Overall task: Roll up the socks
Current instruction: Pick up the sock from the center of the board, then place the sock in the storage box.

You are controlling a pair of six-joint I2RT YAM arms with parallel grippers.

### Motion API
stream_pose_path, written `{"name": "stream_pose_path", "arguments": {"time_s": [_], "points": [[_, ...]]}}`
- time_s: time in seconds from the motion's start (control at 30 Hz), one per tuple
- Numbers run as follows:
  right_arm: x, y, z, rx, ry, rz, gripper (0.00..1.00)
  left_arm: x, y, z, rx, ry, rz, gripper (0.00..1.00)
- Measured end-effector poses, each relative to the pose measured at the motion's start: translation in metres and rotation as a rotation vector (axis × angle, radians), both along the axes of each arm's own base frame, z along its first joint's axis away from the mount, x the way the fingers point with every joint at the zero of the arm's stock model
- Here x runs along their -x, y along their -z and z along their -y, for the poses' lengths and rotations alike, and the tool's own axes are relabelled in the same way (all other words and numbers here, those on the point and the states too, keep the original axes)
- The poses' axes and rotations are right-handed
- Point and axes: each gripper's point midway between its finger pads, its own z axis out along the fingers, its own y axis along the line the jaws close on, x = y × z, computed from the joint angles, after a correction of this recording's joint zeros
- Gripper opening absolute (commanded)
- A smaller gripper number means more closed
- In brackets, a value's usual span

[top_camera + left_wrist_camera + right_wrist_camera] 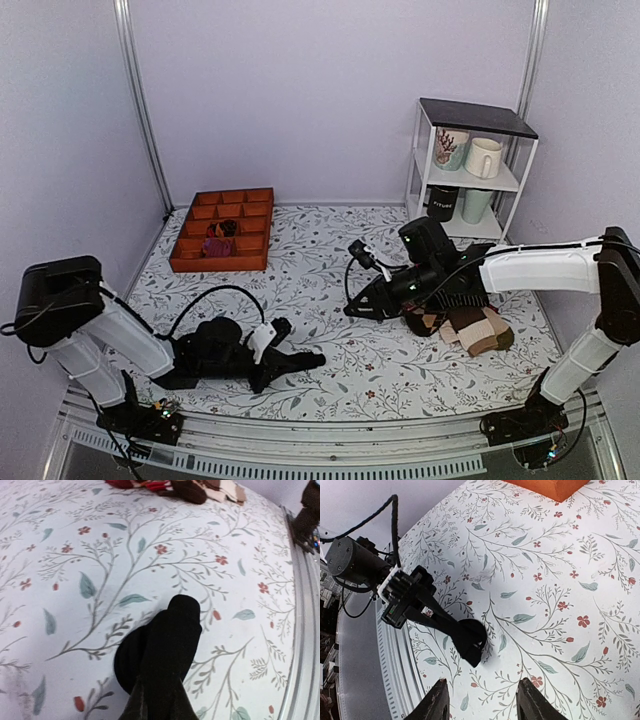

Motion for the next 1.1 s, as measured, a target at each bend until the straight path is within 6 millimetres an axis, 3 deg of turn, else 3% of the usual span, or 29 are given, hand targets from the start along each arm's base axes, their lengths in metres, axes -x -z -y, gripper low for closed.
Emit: {"name": "stream_pose_path", "arguments": {"time_s": [0.1,0.27,0.4,0.5,0.6,0.7,0.8,1.1], "points": [[0.000,-0.005,-0.003,-0.020,0.002,0.007,0.47,-0.022,-0.016,-0.010,-0.022,-0.078,0.025,0.00],[0.004,0.009,0.002,-0.011,0.017,-0.019,0.47,-0.095,-0.093,-0.039,0.047,-0.291,0.157,0.00],[0.006,0.014,0.003,-0.011,0.026,-0.033,0.47,-0.165,-0.150,-0.097,0.087,-0.527,0.249,0.00],[0.005,0.013,0.003,-0.022,0.032,-0.030,0.47,-0.200,-0.166,-0.139,0.076,-0.644,0.271,0.00],[0.002,0.013,0.004,-0.029,0.039,-0.026,0.47,-0.233,-0.171,-0.170,0.035,-0.712,0.261,0.00],[0.000,0.015,0.006,-0.030,0.046,-0.028,0.47,-0.255,-0.169,-0.188,0.004,-0.754,0.235,0.00],[-0.003,0.018,0.010,-0.028,0.056,-0.032,0.46,-0.263,-0.159,-0.204,-0.022,-0.798,0.195,0.00],[-0.006,0.022,0.013,-0.044,0.049,-0.052,0.46,-0.276,-0.102,-0.264,-0.180,-0.939,0.030,0.00]]}}
